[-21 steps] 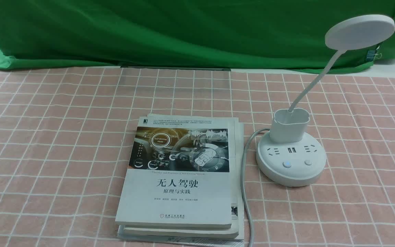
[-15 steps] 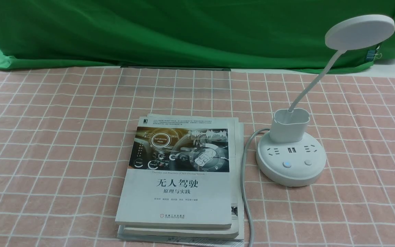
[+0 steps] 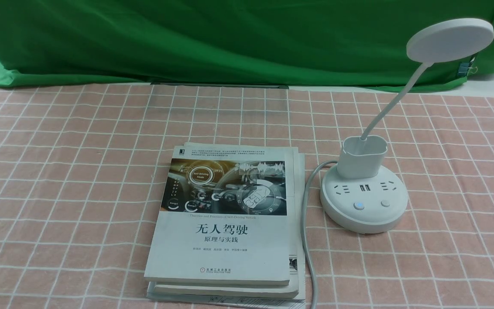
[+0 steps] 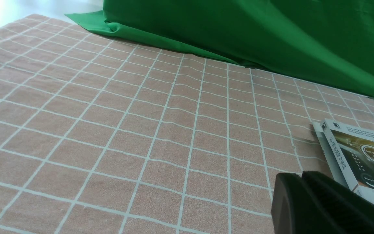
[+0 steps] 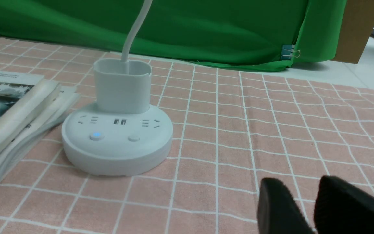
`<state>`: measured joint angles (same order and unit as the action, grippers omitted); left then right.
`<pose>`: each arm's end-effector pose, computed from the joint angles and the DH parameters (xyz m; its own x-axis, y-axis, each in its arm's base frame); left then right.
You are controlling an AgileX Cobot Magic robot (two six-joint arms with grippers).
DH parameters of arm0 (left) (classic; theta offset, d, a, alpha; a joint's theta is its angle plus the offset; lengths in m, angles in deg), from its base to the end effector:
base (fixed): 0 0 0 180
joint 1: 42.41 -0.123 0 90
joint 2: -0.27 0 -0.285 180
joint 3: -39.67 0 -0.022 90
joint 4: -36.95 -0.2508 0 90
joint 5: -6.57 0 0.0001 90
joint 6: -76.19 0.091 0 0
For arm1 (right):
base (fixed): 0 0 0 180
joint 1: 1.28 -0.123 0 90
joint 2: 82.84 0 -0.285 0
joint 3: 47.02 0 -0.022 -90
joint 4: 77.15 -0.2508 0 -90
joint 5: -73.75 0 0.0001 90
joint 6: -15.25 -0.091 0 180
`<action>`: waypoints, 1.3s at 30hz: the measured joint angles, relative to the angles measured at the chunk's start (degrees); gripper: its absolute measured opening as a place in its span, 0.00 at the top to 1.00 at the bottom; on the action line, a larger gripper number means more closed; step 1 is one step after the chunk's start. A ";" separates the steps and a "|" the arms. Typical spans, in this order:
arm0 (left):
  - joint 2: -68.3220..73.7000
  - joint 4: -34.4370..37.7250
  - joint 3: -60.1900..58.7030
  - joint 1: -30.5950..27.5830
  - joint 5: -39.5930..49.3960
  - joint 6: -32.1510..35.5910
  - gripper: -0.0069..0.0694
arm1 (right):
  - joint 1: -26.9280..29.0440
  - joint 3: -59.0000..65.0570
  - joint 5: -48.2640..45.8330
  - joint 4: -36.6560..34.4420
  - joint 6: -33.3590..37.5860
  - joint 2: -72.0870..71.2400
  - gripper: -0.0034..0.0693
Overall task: Turn on the table lamp on the pink coffee tablecloth with your hand.
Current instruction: 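Press the button on the base of the white desk lamp with the right gripper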
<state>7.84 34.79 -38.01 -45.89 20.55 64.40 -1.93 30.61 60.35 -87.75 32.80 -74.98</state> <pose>0.0553 0.0042 0.1886 -0.1459 -0.1776 -0.9732 -0.0956 0.9817 -0.1648 0.0558 0.0045 0.1898 -0.1428 -0.1274 -0.9815 -0.0720 0.9904 -0.1181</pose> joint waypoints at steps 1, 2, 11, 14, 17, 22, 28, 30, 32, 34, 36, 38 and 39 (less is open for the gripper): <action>0.00 0.00 0.00 0.00 0.00 0.00 0.88 | 0.00 0.00 0.00 0.00 0.00 0.00 0.62; 0.00 0.00 0.00 0.00 0.00 0.00 0.88 | 0.00 0.00 0.00 0.00 0.00 0.00 0.62; 0.00 0.00 0.00 0.00 0.00 0.00 0.88 | 0.00 0.00 0.00 0.00 0.00 0.00 0.62; 0.00 0.00 0.00 0.00 0.00 0.00 0.88 | 0.00 0.00 0.00 0.00 0.00 0.00 0.62; 0.00 0.00 0.00 0.00 0.00 -0.07 0.88 | 0.00 0.00 0.00 0.00 0.00 0.00 0.62; 0.00 0.00 0.00 0.00 0.00 -0.08 0.88 | 0.00 0.00 -0.05 0.00 -0.05 0.00 0.62; 0.00 0.00 0.00 0.00 0.00 -0.08 0.88 | 0.00 0.00 0.17 0.00 -0.05 0.00 0.62; 0.00 0.00 0.00 0.00 0.00 -0.08 0.88 | 0.00 0.00 0.30 0.00 -0.05 0.00 0.62; 0.00 0.00 0.00 0.00 0.00 -0.08 0.88 | 0.00 0.00 0.41 0.00 -0.05 0.00 0.62; 0.00 0.00 0.00 0.00 0.00 -0.08 0.88 | 0.00 0.00 0.54 0.00 -0.05 0.00 0.62; 0.00 0.00 0.00 0.00 0.00 -0.08 0.88 | 0.00 0.00 0.55 0.00 -0.05 0.00 0.62; 0.00 0.00 0.00 0.00 0.00 -0.08 0.88 | 0.00 0.00 0.67 -0.62 -1.19 0.00 0.62; 0.00 0.00 0.00 0.00 0.00 -0.08 0.88 | 0.00 0.00 0.95 -1.38 -2.17 0.00 0.62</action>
<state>7.84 34.79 -38.01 -45.89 20.55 64.32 -1.93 30.61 61.30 -89.13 30.63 -74.98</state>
